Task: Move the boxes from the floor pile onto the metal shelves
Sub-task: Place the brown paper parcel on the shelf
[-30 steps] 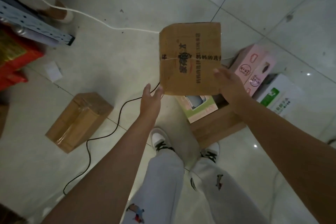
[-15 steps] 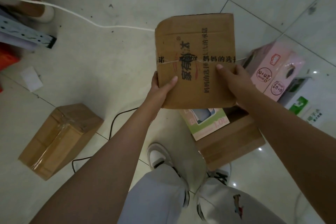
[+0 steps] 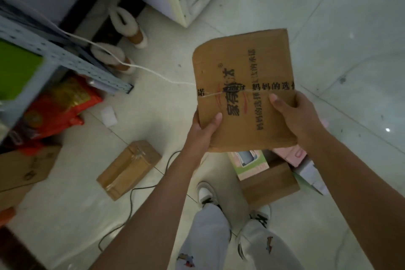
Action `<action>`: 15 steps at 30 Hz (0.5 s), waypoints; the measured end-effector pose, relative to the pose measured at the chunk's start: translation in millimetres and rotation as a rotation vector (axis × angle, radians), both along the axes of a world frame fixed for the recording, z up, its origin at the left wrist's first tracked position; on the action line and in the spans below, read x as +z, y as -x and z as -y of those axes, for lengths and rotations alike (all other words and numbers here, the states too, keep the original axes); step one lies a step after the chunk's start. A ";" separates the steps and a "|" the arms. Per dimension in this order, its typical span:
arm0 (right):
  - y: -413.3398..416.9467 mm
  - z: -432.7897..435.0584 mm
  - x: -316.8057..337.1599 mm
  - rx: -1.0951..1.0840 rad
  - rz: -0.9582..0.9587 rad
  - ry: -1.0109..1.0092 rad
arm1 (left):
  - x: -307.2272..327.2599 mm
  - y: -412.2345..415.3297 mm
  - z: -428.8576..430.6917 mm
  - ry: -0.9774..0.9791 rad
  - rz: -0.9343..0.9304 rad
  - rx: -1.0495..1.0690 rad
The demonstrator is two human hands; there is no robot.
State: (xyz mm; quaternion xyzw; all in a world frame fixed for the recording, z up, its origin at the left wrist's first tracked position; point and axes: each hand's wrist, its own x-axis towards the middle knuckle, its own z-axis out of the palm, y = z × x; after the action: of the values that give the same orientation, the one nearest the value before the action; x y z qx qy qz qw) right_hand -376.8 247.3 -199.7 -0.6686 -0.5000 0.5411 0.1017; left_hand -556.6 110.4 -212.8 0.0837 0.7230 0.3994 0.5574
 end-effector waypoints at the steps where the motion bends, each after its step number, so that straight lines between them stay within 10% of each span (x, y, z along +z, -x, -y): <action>1: 7.7 -1.9 31.0 0.006 -0.014 -0.008 | 33.5 6.1 -0.9 -0.008 -0.026 0.015; 15: 88.5 3.5 447.9 0.305 -0.272 -0.264 | 446.4 54.3 52.6 -0.172 -0.308 0.266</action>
State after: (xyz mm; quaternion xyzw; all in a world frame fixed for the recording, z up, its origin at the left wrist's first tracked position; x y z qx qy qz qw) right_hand -465.2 243.7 248.2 -0.4871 -0.6434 0.5651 0.1715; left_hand -610.9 57.8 233.5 0.0947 0.7675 0.5123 0.3735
